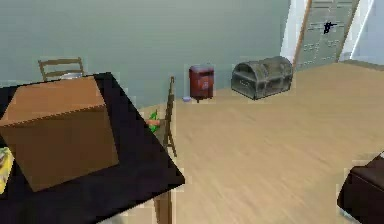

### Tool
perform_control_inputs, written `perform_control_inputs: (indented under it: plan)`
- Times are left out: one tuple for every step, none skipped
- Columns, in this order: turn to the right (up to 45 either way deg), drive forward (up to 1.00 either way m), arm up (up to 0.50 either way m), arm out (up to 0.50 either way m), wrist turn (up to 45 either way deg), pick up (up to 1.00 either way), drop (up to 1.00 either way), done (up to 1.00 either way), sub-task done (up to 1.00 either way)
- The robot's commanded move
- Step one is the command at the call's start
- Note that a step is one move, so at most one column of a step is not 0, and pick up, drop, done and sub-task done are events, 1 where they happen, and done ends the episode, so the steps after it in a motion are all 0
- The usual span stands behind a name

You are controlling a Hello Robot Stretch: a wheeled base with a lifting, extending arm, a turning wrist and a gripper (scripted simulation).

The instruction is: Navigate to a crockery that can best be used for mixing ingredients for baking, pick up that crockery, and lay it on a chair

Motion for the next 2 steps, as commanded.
perform_control_inputs:
  plan:
    - [24.0,0.0,0.0,0.0,0.0,0.0,0.0,0.0,0.0]
    - [0.0,0.5,0.0,0.0,0.0,0.0,0.0,0.0,0.0]
